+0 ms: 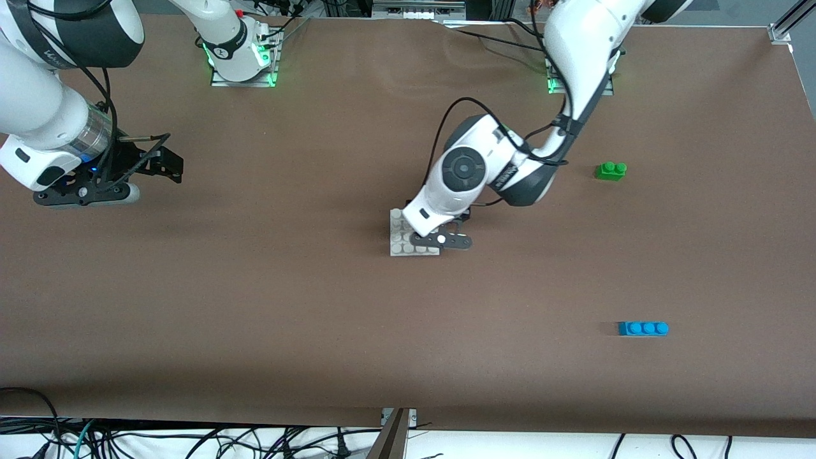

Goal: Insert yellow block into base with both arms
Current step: 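Carry the yellow block with the left gripper over the base plate, then press the yellow block down onto the base plate studs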

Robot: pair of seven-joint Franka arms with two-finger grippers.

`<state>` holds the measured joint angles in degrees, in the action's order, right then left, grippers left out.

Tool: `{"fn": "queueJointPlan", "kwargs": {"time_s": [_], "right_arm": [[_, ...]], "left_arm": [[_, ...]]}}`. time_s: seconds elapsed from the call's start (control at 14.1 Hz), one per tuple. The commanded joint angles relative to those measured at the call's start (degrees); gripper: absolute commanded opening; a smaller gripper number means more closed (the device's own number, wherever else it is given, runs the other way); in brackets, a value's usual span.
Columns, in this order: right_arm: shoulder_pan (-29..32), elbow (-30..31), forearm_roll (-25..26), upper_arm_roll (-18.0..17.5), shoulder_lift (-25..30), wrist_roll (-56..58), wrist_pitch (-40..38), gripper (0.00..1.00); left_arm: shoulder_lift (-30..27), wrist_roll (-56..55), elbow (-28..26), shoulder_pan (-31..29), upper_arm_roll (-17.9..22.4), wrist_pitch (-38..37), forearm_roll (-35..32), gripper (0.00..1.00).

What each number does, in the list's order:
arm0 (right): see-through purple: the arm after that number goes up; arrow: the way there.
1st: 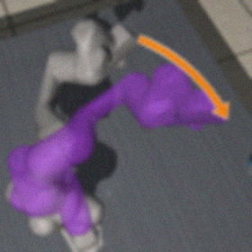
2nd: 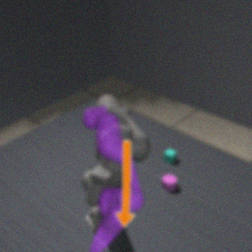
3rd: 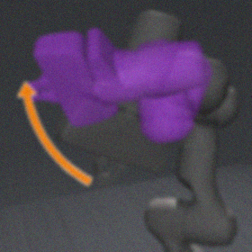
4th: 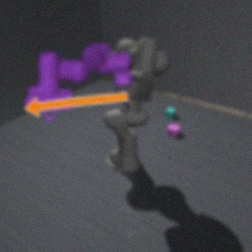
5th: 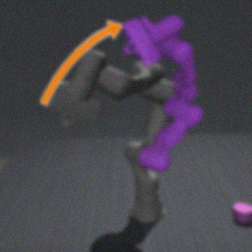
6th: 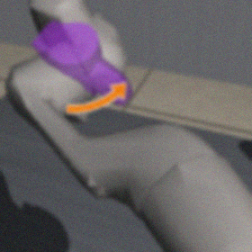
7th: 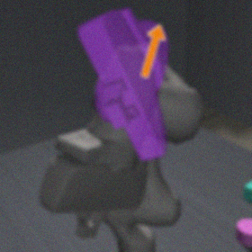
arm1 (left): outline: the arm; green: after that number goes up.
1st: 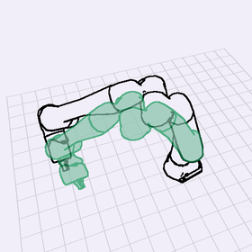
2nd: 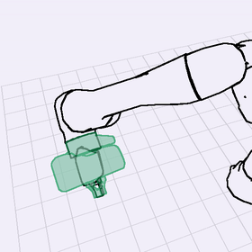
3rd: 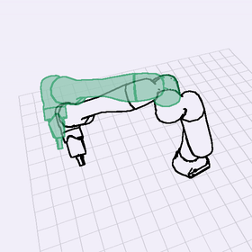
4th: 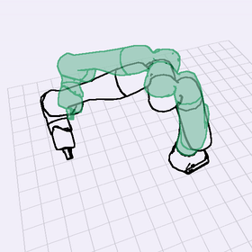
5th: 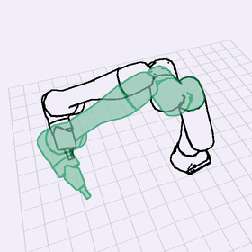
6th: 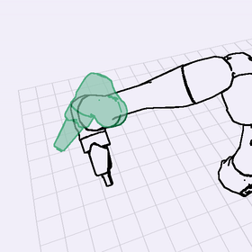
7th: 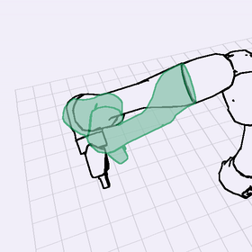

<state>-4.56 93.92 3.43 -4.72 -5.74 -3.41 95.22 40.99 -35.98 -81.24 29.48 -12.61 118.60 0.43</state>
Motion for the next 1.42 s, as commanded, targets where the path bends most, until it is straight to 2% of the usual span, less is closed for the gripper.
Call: {"fn": "queueJointPlan", "kwargs": {"time_s": [0.0, 0.07, 0.21, 0.57, 0.64, 1.35], "right_arm": [[0.16, -1.11, -0.35, -0.12, -0.5, -0.63, -0.21, 0.99], [0.16, -1.19, -0.44, -0.12, -0.5, -0.63, -0.21, 0.99], [0.16, -1.11, -0.35, -0.12, -0.5, -0.63, -0.21, 0.99], [0.25, -1.11, -0.44, -0.12, -0.5, -0.54, -0.21, 0.99], [0.34, -1.11, -0.44, -0.12, -0.5, -0.54, -0.21, 0.99], [0.51, -1.11, -0.44, -0.03, -0.85, -0.19, -0.13, 0.99]], "left_arm": [[1.98, -1.54, 2.66, 5.31, 5.04, -0.22, -0.78, 0.53], [2.94, -2.76, 2.66, 5.93, 5.23, 1.7, -0.78, 0.54], [3.92, -3.83, 2.66, 6.29, 5.23, 2.86, -0.78, 0.61], [4.27, -4.09, 2.66, 6.29, 5.23, 3.82, -0.7, 0.62], [4.53, -4.18, 2.66, 6.29, 5.23, 4.44, -0.69, 0.65], [5.5, -5.68, 2.66, 6.91, 5.23, 4.88, -0.69, 0.65]]}}
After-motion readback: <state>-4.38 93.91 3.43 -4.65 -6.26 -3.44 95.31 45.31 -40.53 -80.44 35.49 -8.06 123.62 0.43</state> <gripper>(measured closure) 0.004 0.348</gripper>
